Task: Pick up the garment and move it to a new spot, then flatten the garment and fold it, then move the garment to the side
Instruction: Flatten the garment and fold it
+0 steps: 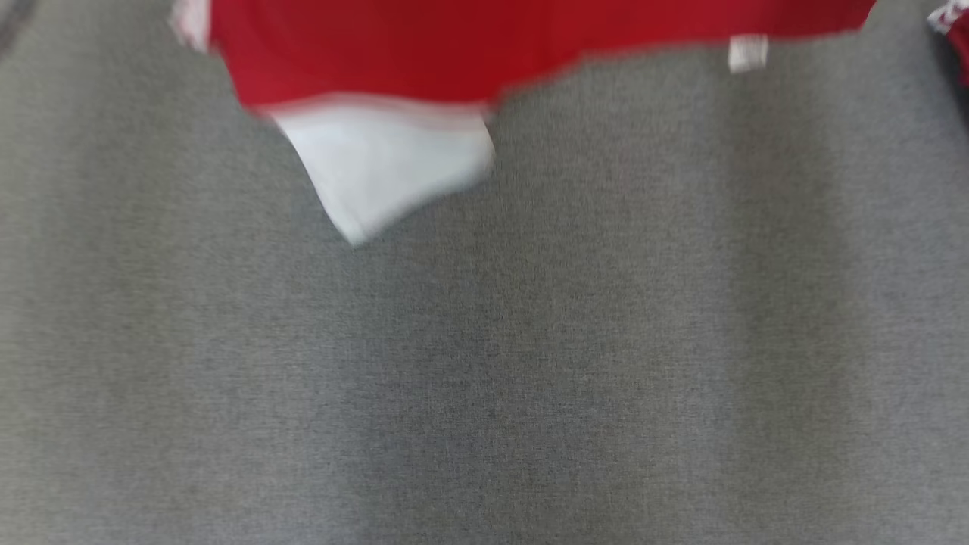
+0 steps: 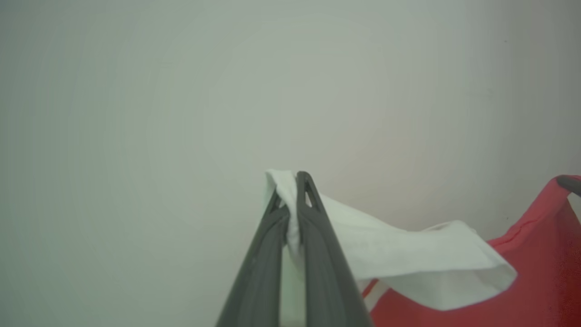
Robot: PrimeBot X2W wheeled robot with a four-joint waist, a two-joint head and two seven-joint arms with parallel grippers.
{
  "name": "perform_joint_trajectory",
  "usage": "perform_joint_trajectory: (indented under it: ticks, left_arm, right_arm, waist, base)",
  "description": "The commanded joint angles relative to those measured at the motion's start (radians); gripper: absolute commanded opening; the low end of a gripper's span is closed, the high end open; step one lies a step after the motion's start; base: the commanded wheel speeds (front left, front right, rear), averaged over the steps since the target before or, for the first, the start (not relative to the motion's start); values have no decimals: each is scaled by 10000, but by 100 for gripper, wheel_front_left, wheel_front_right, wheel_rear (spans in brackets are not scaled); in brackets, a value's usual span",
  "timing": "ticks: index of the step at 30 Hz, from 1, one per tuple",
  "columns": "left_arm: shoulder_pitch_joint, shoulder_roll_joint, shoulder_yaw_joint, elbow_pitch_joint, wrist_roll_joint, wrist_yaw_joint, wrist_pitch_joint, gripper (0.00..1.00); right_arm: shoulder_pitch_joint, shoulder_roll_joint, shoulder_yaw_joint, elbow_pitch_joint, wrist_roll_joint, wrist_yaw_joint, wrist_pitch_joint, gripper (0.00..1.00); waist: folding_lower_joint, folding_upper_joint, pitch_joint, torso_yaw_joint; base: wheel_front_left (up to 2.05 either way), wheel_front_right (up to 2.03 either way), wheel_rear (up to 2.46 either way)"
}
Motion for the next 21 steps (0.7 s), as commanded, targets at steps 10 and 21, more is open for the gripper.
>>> perform_joint_trajectory:
  ticks: [10,21]
  left_arm:
    - [-4070,-252,-837,2397,99,22,-600,0]
    - [-4905,-470,-1572,3434,-656,22,-1152,0]
  right_arm:
    - [-3387,503,-351,1853,-719,-24,-518,0]
    - [-4439,553,-291,3036,-1088,-24,-854,0]
  waist:
    - [-4,-3,1829,-292]
    - [-4,-3,2256,-87]
  base:
    - [0,0,0]
    - [0,0,0]
